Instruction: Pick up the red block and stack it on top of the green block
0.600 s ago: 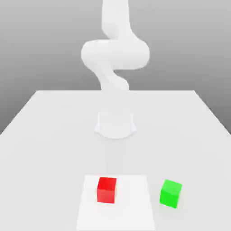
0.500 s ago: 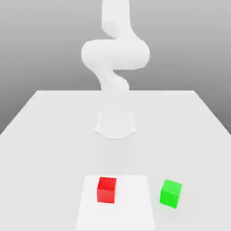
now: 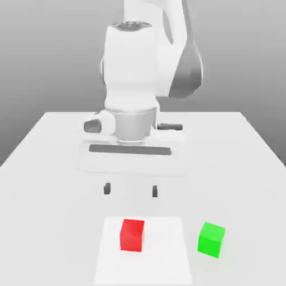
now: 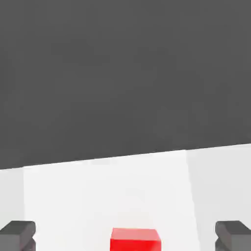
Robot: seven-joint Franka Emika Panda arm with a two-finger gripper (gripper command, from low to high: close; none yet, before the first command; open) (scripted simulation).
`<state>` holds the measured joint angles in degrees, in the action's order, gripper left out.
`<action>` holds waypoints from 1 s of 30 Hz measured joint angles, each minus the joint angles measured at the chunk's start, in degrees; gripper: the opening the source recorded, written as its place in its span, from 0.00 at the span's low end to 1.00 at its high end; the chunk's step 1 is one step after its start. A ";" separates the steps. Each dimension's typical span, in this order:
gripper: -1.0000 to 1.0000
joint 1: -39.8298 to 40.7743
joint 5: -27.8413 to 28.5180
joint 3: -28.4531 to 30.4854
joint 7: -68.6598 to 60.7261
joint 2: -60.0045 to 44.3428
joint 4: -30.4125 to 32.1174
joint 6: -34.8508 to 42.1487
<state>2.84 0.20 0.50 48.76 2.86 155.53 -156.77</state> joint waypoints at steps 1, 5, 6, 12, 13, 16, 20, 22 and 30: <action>0.50 0.07 -0.12 0.04 0.05 -2.08 1.15 -1.22; 0.50 0.32 -0.38 -0.17 0.00 -10.38 1.36 -7.78; 0.50 0.33 -0.44 -0.20 -0.04 -12.46 1.11 -9.54; 0.00 0.30 -0.63 -0.21 -0.16 -16.57 0.54 -13.02; 0.00 0.31 -0.59 -0.22 -0.12 -16.57 0.54 -13.02; 0.00 0.35 -0.47 -0.25 -0.03 -15.77 0.67 -12.36; 0.00 0.40 -0.31 -0.25 0.08 -8.19 1.78 -5.88; 0.00 -1.86 -0.28 -1.39 0.30 -5.02 1.73 -2.68; 0.00 -20.32 0.54 -8.12 3.02 -5.19 -3.16 2.04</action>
<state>-17.48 0.74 -7.63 51.78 -2.33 152.38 -154.73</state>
